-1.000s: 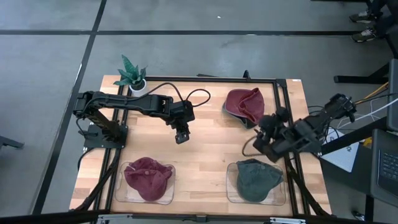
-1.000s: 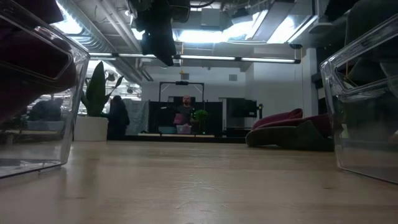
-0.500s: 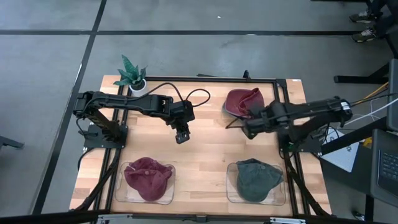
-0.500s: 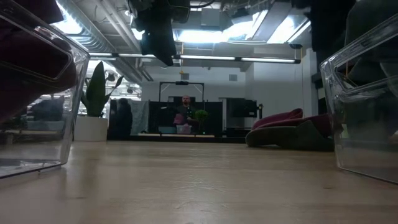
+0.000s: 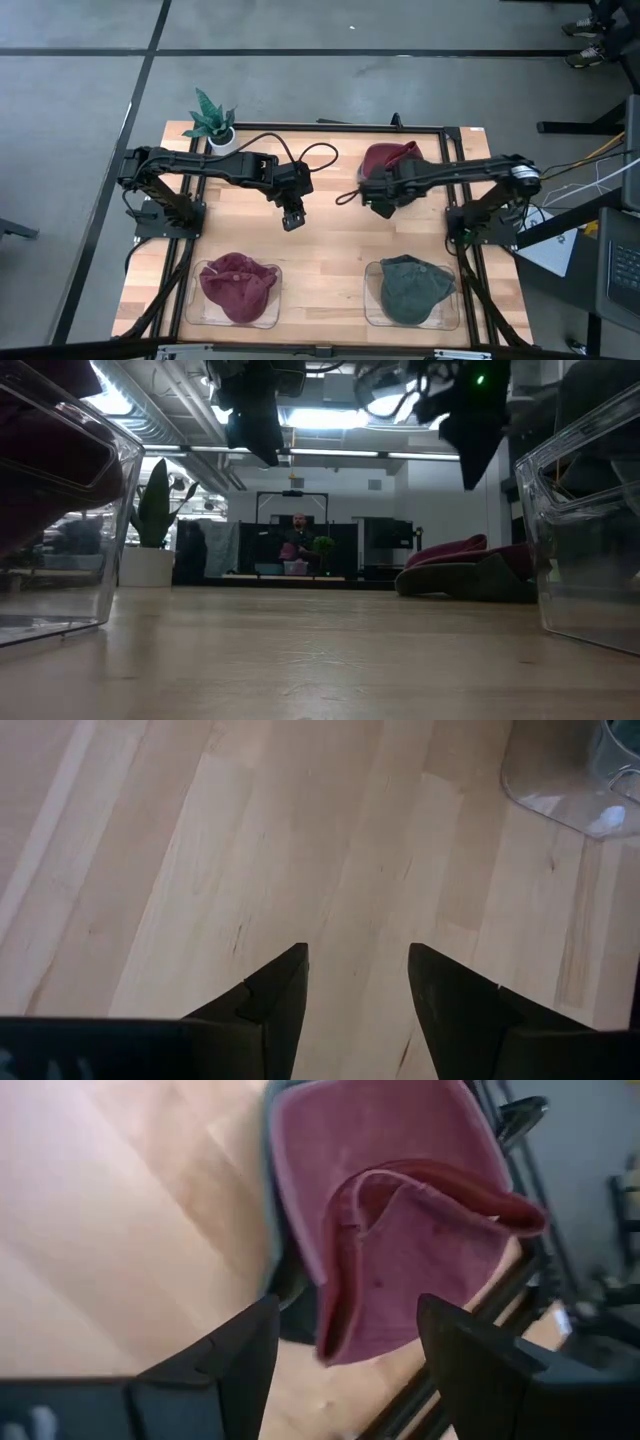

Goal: Pick & Place hat
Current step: Put the red cap into the left transparent bin

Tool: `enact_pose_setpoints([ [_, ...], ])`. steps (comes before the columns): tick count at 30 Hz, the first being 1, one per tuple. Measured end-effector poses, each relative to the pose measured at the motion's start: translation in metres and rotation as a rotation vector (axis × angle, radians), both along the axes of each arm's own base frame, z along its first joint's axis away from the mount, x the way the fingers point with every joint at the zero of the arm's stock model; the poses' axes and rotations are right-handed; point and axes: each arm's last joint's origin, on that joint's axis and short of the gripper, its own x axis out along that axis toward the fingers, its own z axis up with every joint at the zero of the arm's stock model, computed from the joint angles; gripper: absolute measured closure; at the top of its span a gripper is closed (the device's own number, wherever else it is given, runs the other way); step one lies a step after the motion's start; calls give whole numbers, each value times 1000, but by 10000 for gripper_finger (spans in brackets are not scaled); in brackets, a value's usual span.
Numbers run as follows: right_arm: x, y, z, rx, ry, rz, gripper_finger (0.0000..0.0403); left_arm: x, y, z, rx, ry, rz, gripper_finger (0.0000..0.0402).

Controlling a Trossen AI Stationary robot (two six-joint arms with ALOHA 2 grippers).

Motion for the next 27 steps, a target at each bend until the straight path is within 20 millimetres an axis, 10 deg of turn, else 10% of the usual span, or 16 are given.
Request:
enact_pose_setpoints([
  [27, 39, -30, -50, 2, 187, 144, 167, 0, 0, 0, -18, 2, 30, 233],
])
